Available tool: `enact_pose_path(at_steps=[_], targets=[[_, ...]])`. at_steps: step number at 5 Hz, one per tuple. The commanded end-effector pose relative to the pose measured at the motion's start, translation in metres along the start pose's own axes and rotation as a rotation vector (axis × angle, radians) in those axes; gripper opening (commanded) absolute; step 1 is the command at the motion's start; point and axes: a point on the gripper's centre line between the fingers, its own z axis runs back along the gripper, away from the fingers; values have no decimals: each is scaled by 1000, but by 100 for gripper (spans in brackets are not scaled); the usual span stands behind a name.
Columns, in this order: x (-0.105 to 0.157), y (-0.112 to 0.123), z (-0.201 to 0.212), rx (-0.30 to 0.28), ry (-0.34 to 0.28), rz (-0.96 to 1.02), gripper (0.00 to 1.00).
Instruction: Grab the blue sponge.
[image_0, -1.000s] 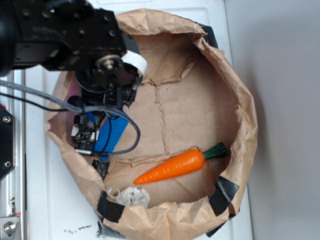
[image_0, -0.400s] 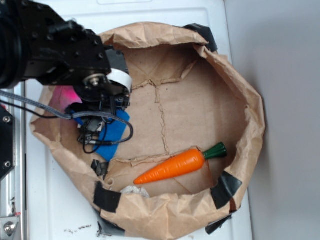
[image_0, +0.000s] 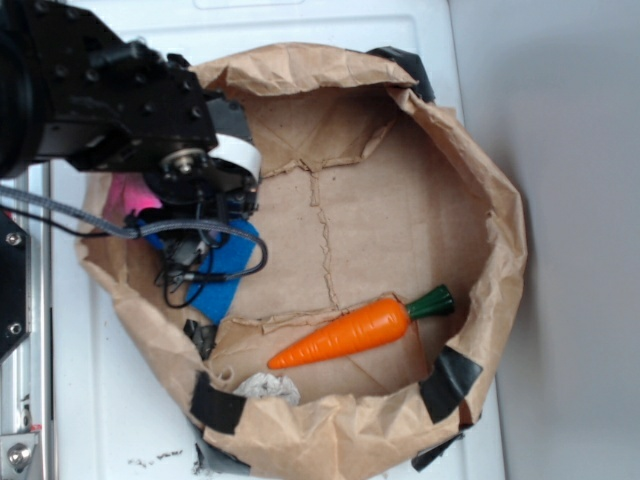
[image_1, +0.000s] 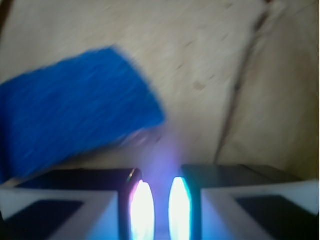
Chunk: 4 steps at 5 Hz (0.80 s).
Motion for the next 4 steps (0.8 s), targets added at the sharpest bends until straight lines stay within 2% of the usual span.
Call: enact_pose_path(at_steps=[1, 2, 3, 4], targets=[[-2, 14, 50, -21, -30, 9, 100], [-2, 12, 75, 5, -33, -24, 100], [2, 8, 80, -66, 61, 176, 100], [8, 3, 73, -113, 119, 324, 100]])
